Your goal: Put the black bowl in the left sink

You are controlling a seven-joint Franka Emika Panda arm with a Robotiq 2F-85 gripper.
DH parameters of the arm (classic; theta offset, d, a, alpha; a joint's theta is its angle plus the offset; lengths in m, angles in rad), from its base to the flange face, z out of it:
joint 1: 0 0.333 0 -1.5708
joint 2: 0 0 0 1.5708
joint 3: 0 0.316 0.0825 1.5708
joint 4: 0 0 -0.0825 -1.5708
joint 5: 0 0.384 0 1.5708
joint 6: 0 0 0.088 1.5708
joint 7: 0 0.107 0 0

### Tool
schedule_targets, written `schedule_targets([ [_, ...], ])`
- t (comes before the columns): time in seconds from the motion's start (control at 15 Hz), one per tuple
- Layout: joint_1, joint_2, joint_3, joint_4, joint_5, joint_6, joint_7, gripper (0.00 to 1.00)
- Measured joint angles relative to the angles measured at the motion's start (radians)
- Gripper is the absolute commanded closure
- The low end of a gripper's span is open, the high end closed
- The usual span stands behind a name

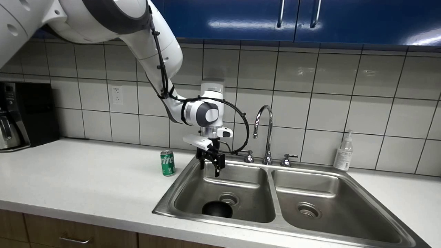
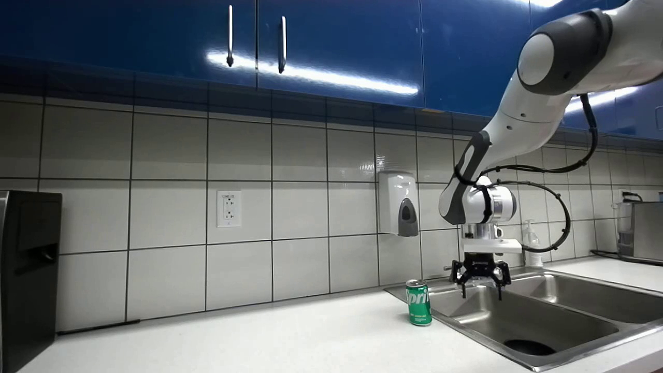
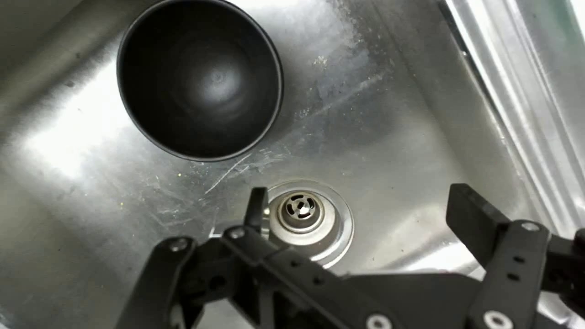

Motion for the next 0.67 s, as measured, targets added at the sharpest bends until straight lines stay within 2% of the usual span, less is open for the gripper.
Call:
schedule_targets([
  [0.67,0.058,-0.247,0.000,-0.277,-0.020,0.216,-0.006,0.00],
])
